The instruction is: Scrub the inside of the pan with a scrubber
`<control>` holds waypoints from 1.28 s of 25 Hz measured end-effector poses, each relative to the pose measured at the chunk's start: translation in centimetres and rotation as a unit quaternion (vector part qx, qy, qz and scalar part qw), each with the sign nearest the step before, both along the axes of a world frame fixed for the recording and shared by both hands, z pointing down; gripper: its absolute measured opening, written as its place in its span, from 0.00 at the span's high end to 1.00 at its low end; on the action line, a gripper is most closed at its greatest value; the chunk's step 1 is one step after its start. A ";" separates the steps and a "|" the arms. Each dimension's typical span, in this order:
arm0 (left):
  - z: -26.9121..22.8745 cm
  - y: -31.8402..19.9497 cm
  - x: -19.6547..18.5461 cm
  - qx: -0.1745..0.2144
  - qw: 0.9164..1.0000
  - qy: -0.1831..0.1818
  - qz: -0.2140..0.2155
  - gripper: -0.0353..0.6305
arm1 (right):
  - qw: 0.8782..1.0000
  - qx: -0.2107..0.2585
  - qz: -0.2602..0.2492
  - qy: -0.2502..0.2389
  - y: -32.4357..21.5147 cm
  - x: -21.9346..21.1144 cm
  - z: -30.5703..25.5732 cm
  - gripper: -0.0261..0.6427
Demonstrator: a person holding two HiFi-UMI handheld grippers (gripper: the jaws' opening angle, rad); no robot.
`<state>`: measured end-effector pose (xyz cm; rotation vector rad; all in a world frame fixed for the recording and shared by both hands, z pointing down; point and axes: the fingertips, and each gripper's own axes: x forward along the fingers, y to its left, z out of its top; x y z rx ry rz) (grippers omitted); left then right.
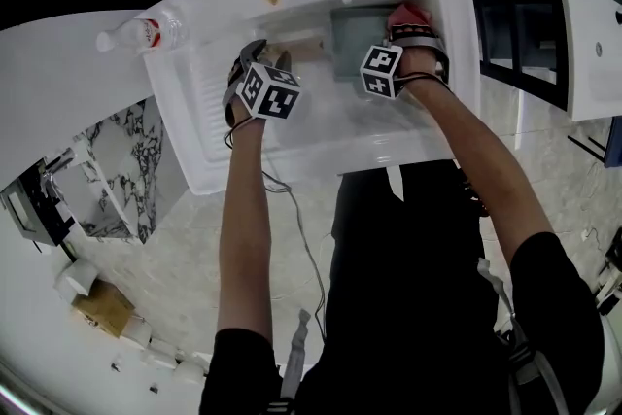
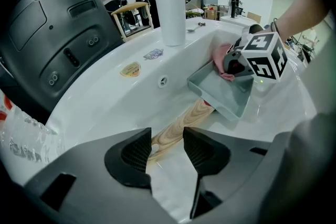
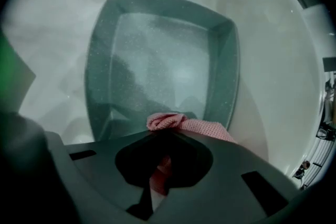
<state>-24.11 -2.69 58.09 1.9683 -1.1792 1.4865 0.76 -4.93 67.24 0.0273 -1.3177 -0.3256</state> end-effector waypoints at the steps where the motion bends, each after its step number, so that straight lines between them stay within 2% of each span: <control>1: 0.0 0.0 0.0 0.000 1.000 0.000 0.000 0.65 | 1.000 -0.017 0.006 0.003 0.7 0.1 0.1 0.93; 5: 0.0 0.0 0.0 0.001 1.000 -0.003 -0.001 0.65 | 0.996 -0.082 0.041 0.006 3.5 0.3 0.1 0.93; 9: -0.1 0.1 0.0 0.004 1.000 -0.002 -0.003 0.65 | 0.986 -0.136 0.092 -0.003 6.0 0.4 -0.1 0.93; 13: 0.0 0.1 0.0 0.005 1.000 -0.002 -0.003 0.65 | 0.982 -0.146 0.119 -0.029 6.8 -0.3 -0.8 0.93; 17: 0.0 0.0 0.0 0.006 1.000 -0.003 -0.003 0.65 | 0.973 -0.154 0.152 -0.086 6.8 -2.0 -2.7 0.93; 24: -0.2 0.3 0.0 0.031 0.999 -0.013 -0.022 0.66 | 0.962 -0.126 0.150 -0.188 6.9 -3.8 -7.2 0.93; 28: -0.3 0.5 -0.1 0.046 0.998 -0.012 -0.039 0.68 | 0.956 -0.089 0.129 -0.248 6.7 -3.9 -10.4 0.93; 32: -0.7 1.5 0.3 0.043 0.997 -0.027 -0.052 0.69 | 0.948 -0.042 0.107 -0.297 6.1 -3.1 -13.1 0.93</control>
